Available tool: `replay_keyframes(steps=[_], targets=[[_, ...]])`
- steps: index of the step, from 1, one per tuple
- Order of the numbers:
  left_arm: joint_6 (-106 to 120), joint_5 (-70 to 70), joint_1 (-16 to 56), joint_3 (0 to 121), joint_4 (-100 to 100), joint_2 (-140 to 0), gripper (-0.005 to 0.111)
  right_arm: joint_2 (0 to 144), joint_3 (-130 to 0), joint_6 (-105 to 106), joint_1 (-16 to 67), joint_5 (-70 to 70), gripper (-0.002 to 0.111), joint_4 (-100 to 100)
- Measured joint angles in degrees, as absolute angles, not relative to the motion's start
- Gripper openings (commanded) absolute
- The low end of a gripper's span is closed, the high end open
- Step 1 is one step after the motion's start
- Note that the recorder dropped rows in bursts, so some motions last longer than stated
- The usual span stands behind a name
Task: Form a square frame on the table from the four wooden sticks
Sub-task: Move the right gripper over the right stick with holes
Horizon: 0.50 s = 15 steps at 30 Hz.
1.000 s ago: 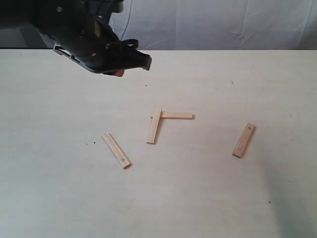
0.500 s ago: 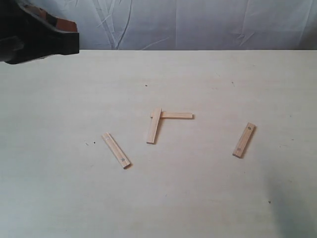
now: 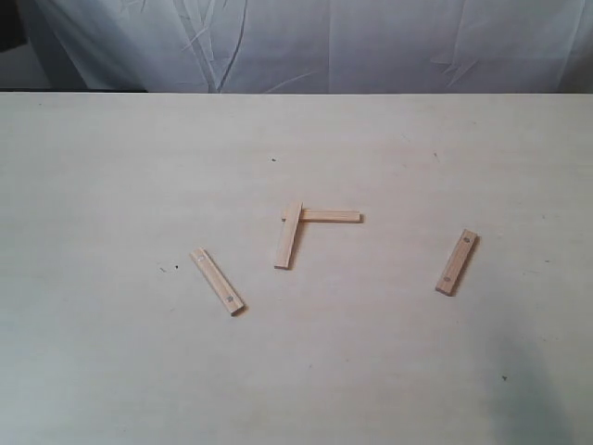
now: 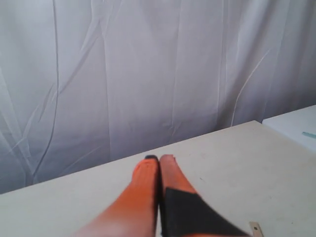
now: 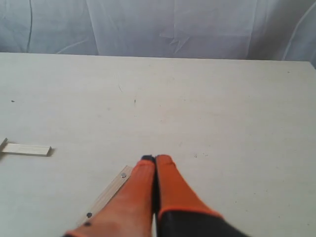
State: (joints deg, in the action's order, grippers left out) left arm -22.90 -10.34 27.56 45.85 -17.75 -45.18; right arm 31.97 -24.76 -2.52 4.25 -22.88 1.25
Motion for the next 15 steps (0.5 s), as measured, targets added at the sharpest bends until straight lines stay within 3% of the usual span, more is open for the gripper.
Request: replay_keyframes(steps=[7,15], targets=[[-22.9,-18.2,27.6,45.8,-19.7,-37.7,0.000,41.3,-26.1,-3.4,4.2,-19.7,-0.001,-2.9],[-22.9,-23.5,27.6,45.8,-20.5,-33.7,0.000,60.8,-38.4,-6.9,4.2,-29.0,-0.001,-7.7]])
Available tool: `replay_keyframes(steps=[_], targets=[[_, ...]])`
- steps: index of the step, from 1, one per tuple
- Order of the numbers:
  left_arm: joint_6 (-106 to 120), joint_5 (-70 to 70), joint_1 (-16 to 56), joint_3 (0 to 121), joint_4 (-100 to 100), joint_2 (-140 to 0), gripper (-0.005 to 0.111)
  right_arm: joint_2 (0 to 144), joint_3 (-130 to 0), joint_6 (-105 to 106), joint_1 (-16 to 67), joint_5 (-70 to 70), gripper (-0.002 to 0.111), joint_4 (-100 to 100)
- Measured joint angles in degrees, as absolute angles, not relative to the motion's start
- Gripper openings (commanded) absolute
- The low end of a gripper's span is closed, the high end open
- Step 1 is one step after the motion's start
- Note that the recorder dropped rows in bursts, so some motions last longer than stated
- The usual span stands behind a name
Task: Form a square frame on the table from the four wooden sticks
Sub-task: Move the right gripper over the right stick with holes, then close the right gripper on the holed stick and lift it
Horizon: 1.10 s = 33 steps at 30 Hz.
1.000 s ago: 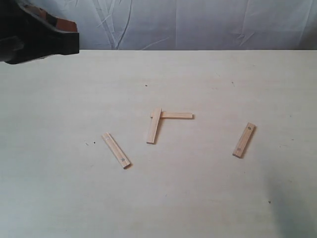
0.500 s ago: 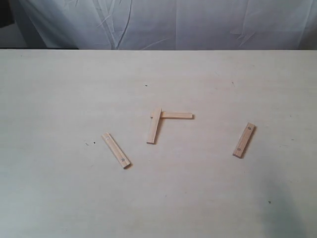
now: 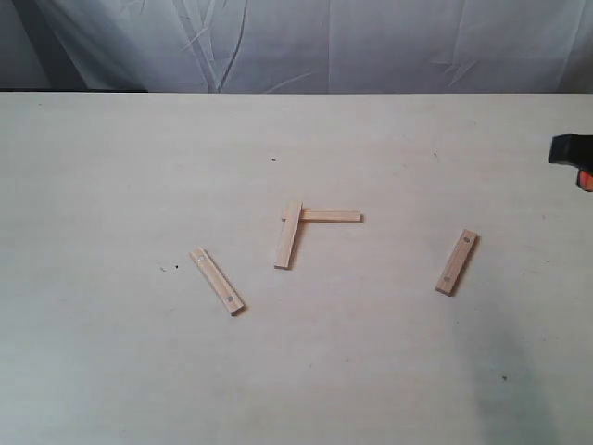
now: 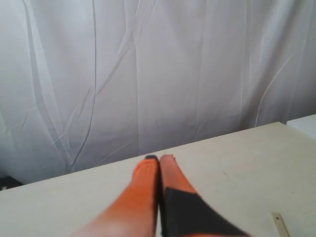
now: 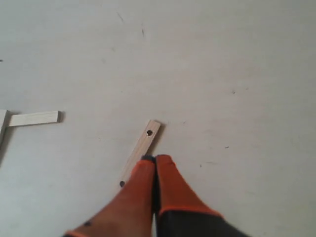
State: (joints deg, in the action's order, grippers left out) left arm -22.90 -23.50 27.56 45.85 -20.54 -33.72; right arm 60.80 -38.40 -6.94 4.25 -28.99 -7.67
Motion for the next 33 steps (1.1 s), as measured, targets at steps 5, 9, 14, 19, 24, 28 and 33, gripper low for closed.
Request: replay_keyframes(steps=[5,9,14,19,24,28,33], targets=[[-22.9,-26.0,27.6,41.9,-21.1,-33.7,0.000,81.8,-43.6,-13.1,6.2,-30.3,-0.001,-11.5],[-22.9,-26.8,27.6,37.3,-21.3,-33.7,0.000,94.8,-48.4,-16.2,13.0,-29.8,-0.001,-11.9],[-22.9,-27.1,27.6,36.1,-21.3,-33.7,0.000,100.4,-53.4,-26.3,15.9,-28.2,0.036,-11.0],[-22.9,-27.1,27.6,36.1,-21.3,-33.7,0.000,102.4,-53.4,-37.6,15.9,-28.0,0.061,-3.5],[-22.9,-27.1,27.6,36.1,-21.3,-33.7,0.000,104.3,-53.4,-45.3,15.9,-28.8,0.061,1.9],[-22.9,-27.1,27.6,36.1,-21.3,-33.7,0.000,105.7,-53.5,-47.7,15.9,-28.3,0.061,2.7],[-22.9,-27.1,27.6,36.1,-21.3,-33.7,0.000,107.1,-53.5,-48.3,15.9,-28.1,0.056,2.9]])
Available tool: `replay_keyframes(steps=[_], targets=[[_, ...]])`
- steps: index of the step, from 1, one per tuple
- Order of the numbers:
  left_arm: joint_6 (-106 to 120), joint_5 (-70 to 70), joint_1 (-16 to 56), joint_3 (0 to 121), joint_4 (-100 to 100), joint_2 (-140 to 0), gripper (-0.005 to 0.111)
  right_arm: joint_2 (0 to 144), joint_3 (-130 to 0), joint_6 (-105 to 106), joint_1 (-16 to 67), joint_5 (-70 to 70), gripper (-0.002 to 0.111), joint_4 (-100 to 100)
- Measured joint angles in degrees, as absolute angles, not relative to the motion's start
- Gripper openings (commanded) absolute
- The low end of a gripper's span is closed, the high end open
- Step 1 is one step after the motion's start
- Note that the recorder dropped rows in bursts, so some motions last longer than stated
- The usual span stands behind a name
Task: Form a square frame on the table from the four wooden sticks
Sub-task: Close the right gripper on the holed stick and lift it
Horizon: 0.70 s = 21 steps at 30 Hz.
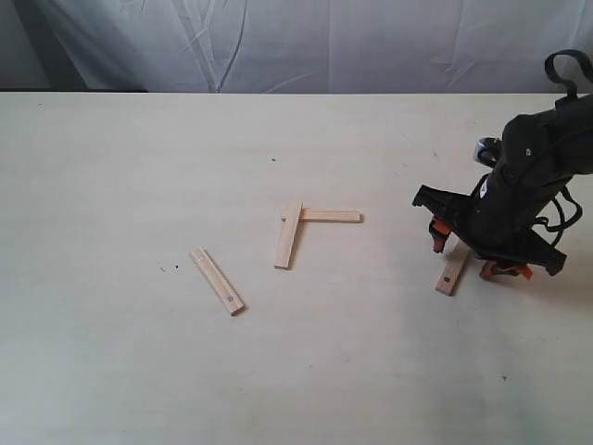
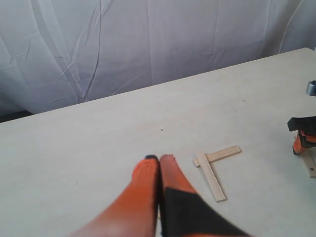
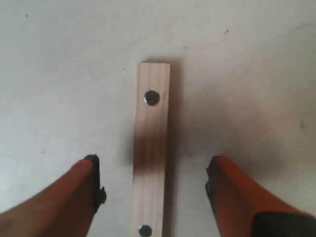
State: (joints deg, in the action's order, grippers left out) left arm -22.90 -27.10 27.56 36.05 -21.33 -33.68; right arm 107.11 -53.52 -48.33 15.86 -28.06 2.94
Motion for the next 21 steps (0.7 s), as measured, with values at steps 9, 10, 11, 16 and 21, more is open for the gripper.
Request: replay_keyframes(steps=[9,10,11,16,21], targets=[[-22.9,-27.1,27.6,36.1,-21.3,-33.7,0.000,108.4,-53.7,-48.7,15.9,-27.9,0.025,2.9],[-22.9,-27.1,27.6,36.1,-21.3,-33.7,0.000,108.4,-53.8,-48.7,16.0,-27.9,0.026,2.9],[-22.9,-27.1,27.6,36.1,-21.3,-33.7,0.000,108.4,-53.8,-48.7,16.0,-27.9,0.027,2.9],[-22.9,-27.1,27.6,36.1,-21.3,-33.7,0.000,108.4,-53.8,-48.4,16.1,-28.2,0.019,3.2],[-22.9,-26.2,27.6,36.1,-21.3,-33.7,0.000,108.1,-55.0,-46.7,16.1,-31.5,0.000,6.1]])
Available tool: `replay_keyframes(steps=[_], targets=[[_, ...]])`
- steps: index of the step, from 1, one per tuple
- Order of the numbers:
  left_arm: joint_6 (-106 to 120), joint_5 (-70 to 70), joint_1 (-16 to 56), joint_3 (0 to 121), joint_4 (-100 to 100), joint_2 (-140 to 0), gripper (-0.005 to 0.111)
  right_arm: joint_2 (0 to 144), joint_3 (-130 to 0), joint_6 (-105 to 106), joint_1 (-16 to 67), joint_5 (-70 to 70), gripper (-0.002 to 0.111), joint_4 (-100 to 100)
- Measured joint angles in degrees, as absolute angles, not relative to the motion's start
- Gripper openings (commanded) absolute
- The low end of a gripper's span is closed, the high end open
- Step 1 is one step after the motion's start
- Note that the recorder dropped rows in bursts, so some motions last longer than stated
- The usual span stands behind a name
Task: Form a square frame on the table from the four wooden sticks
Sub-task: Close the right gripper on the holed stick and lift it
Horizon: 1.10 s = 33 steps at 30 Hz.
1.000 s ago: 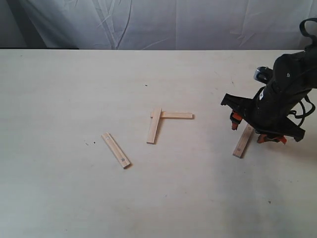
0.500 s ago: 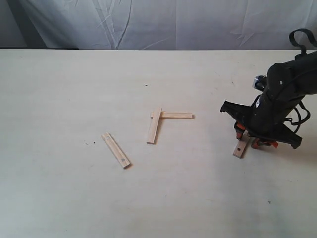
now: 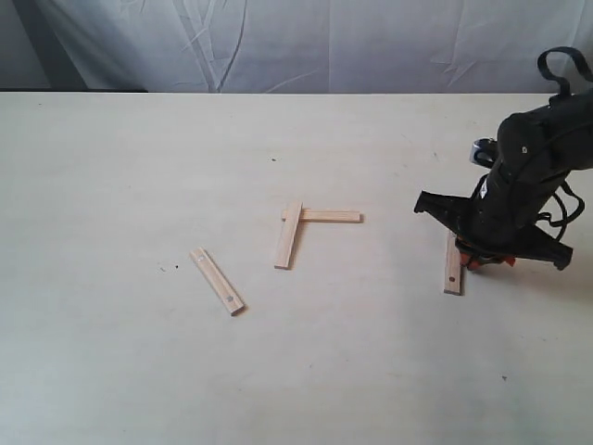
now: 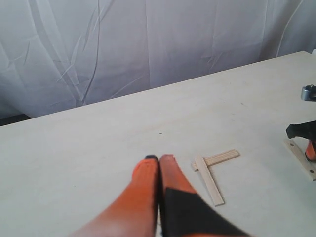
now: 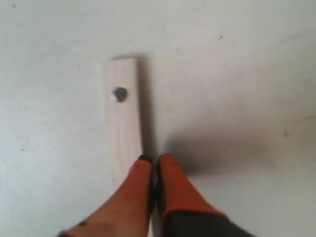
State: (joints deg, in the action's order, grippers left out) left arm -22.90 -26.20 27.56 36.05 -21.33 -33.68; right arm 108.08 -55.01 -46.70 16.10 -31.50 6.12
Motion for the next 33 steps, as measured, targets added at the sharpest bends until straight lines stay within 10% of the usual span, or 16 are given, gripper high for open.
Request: replay_keyframes(steps=[9,16,33], targets=[[-22.9,-25.8,27.6,36.1,-21.3,-33.7,0.000,105.4,-60.4,-44.8,16.1,-34.4,0.003,7.9],[-22.9,-25.8,27.6,36.1,-21.3,-33.7,0.000,105.6,-61.2,-41.9,17.1,-35.6,0.048,7.9],[-22.9,-25.0,27.6,36.1,-21.3,-33.7,0.000,112.4,-61.3,-41.0,19.3,-36.7,0.033,7.5]])
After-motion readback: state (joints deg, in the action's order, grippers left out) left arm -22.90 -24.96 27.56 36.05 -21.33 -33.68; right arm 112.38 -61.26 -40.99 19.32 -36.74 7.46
